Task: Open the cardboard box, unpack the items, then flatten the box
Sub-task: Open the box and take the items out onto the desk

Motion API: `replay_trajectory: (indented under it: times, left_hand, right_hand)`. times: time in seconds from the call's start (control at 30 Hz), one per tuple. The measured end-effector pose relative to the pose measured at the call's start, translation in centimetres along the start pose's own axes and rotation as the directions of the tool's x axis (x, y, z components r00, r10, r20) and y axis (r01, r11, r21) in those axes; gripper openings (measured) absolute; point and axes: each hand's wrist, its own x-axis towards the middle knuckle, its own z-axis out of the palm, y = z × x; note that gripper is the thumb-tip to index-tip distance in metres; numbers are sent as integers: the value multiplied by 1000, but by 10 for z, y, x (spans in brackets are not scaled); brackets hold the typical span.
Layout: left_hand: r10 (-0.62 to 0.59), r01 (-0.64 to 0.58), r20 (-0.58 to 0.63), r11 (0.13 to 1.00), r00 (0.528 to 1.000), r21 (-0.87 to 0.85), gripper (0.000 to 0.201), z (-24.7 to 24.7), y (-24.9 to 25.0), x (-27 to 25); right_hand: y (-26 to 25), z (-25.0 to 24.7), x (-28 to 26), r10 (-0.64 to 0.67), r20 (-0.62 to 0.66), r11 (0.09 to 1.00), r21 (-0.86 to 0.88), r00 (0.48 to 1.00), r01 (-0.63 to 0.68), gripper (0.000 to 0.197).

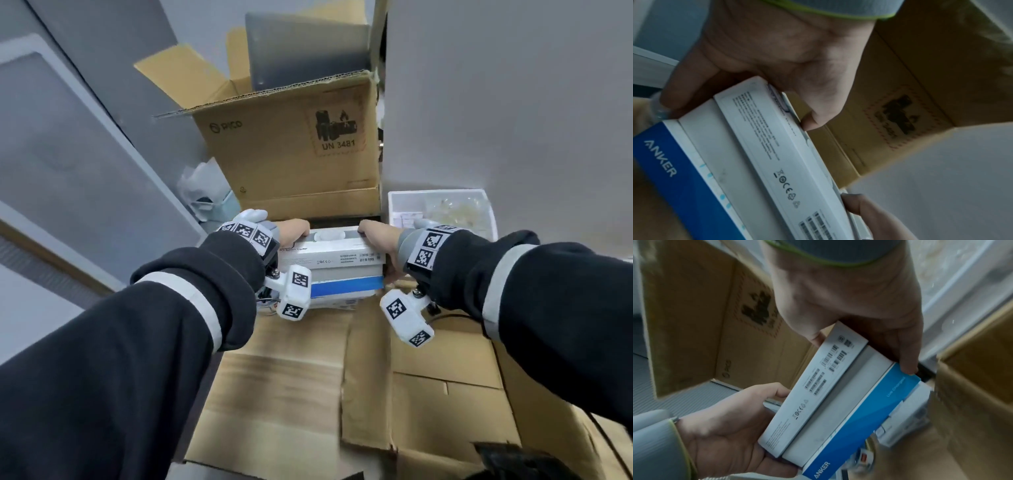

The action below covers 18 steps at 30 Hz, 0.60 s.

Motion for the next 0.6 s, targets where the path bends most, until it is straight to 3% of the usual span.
replay_trajectory:
  times: [0.27,0.43,0.53,0.6]
  left_hand:
    - [-98,103,42,980,994,-173,26,16,-96,62]
    - [-102,133,135,959,986,-251,34,65,-124,100]
    - [-175,251,239,907,955,-338,44,90,-132,105]
    - [-177,256,245,903,953,-345,52,106,-134,119]
  right_hand:
    - [35,83,81,107,25,994,14,994,-108,37]
    - [69,99,104,216,33,971,100,976,-218,24]
    - [88,101,117,251,-21,961,124,968,-247,30]
    - [100,99,133,268,-71,949,191,961,-251,36]
